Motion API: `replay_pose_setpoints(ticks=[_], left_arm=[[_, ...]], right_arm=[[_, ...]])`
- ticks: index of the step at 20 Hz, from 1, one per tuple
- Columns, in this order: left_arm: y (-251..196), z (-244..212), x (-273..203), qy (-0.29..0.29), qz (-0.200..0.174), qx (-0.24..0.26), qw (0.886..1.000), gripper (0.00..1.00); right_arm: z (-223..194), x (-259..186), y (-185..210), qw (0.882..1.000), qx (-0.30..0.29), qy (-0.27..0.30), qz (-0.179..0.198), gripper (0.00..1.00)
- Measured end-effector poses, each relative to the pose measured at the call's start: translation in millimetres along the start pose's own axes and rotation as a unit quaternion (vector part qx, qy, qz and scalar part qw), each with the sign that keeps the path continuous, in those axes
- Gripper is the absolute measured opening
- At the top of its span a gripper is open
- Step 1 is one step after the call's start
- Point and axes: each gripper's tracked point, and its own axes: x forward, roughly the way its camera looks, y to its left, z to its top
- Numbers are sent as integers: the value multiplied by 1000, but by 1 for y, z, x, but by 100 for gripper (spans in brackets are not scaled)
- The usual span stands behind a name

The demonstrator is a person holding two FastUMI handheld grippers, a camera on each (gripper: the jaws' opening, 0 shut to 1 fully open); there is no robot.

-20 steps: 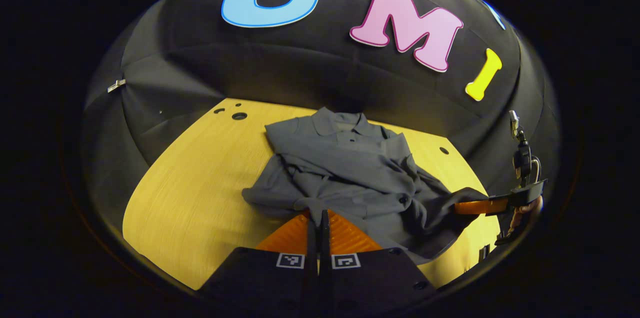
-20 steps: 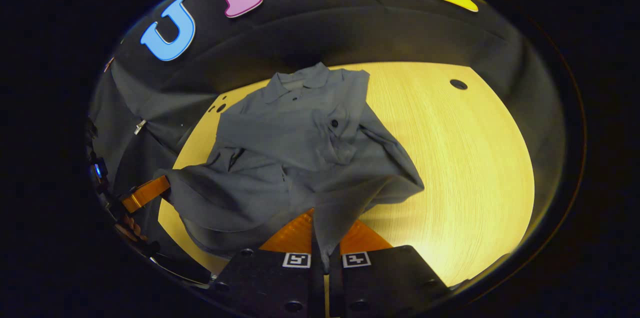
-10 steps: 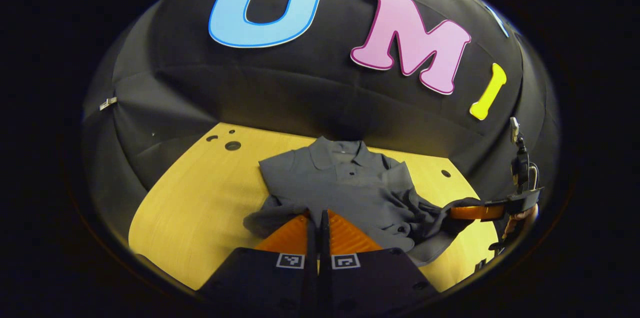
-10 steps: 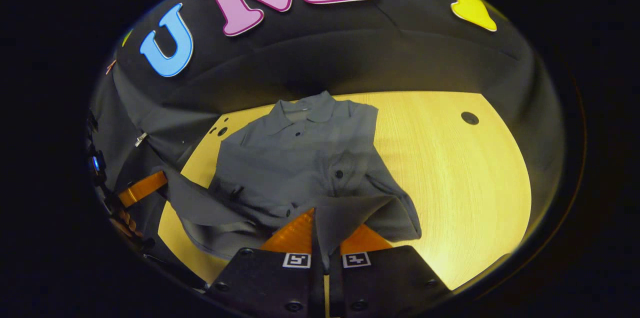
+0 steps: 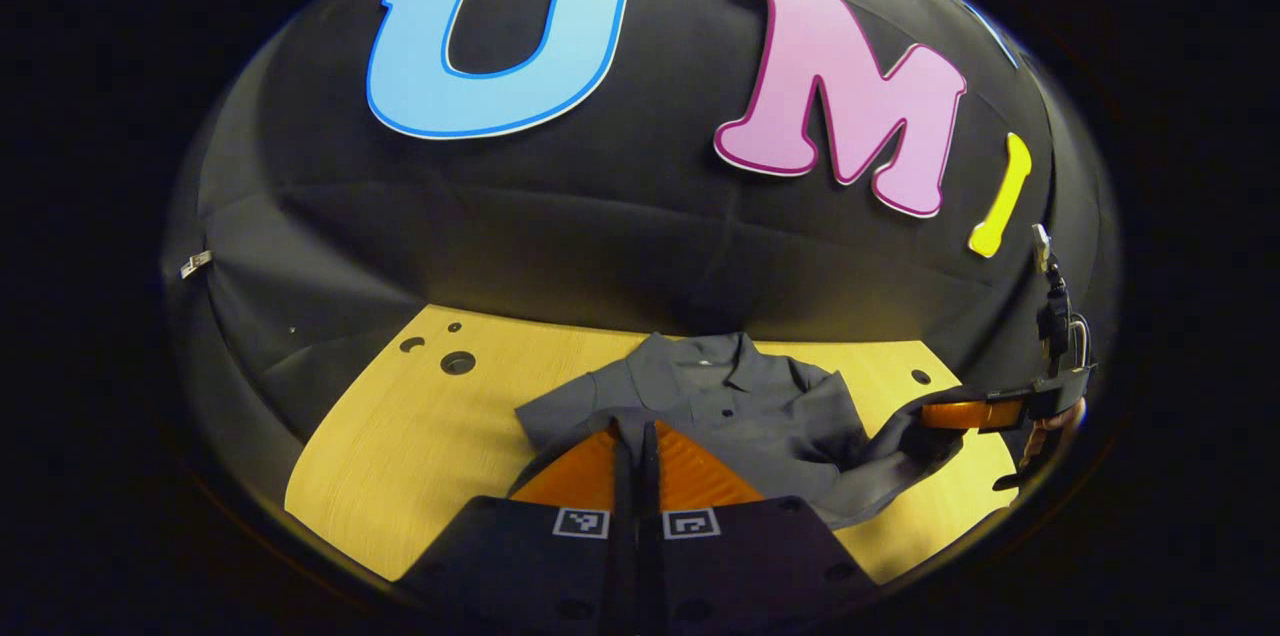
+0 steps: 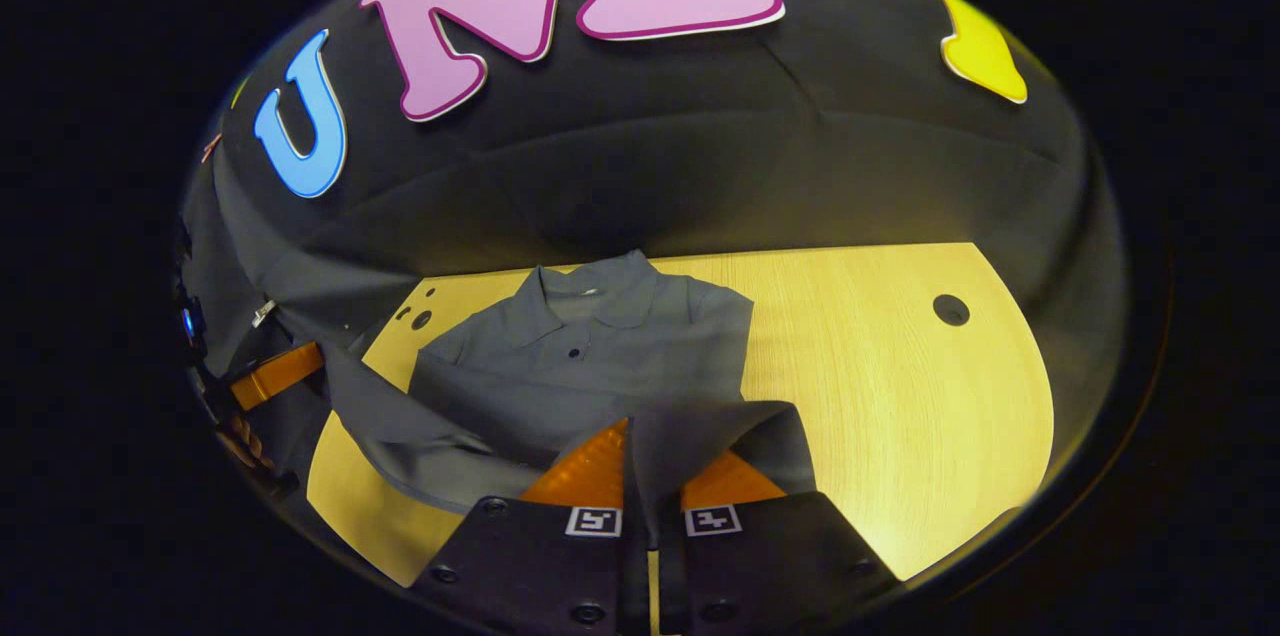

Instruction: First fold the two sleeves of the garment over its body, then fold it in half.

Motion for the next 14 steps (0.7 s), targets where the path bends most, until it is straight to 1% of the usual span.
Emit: replay_pose_setpoints(ticks=[2, 5, 8, 11, 13, 14], left_arm=[[3, 6, 20, 0, 0, -1, 1000, 5], [14, 13, 50, -6, 7, 20, 1000, 5], [18, 19, 75, -14, 12, 35, 999, 5], [26, 17, 96, -15, 15, 42, 999, 5], [29, 6, 111, -3, 14, 33, 999, 5], [33, 0, 117, 5, 20, 33, 999, 5]], right_arm=[[12, 15, 0, 1000, -3, -7, -1, 8], [33, 36, -5, 1000, -1, -22, -5, 8], [45, 55, -12, 999, 2, -32, -12, 8], [45, 75, -21, 999, -5, -30, -16, 8], [44, 88, -26, 999, -17, -27, -21, 8], [44, 93, -27, 999, -25, -27, -22, 8]])
